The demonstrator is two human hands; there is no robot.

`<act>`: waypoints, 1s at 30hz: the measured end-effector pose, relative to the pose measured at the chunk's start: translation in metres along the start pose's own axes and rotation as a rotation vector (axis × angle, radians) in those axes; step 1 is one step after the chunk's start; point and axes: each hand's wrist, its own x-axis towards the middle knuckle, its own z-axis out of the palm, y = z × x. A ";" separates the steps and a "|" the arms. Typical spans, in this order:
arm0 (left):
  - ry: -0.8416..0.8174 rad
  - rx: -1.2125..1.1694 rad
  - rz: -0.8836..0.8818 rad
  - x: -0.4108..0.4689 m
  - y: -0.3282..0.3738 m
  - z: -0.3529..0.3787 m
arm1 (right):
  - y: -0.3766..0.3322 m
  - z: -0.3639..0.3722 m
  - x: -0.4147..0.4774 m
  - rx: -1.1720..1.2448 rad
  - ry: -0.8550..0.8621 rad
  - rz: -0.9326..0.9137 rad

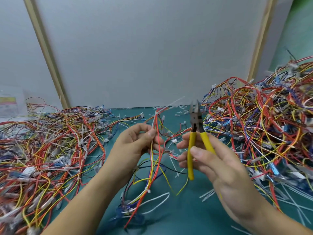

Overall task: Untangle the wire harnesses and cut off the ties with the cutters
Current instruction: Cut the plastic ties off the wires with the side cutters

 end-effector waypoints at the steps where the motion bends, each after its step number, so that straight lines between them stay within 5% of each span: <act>1: 0.000 -0.032 0.005 0.000 0.000 0.001 | 0.001 -0.001 0.001 -0.019 0.020 0.010; 14: -0.103 -0.046 0.076 -0.008 0.000 0.009 | 0.009 -0.002 0.006 -0.149 0.111 0.273; 20: 0.126 0.150 -0.093 -0.006 0.000 0.013 | 0.010 0.000 0.010 -0.125 0.102 0.349; 22: 0.189 0.424 0.045 -0.008 -0.001 0.010 | 0.011 -0.001 0.011 -0.093 0.140 0.323; 25: -0.050 0.905 0.479 -0.012 0.006 0.011 | 0.010 -0.001 0.012 -0.032 0.198 0.250; 27: -0.194 0.894 0.446 -0.015 0.005 0.015 | 0.009 -0.001 0.012 -0.015 0.204 0.182; 30: -0.165 0.783 0.239 -0.018 0.005 0.017 | 0.006 0.000 0.009 -0.016 0.188 0.081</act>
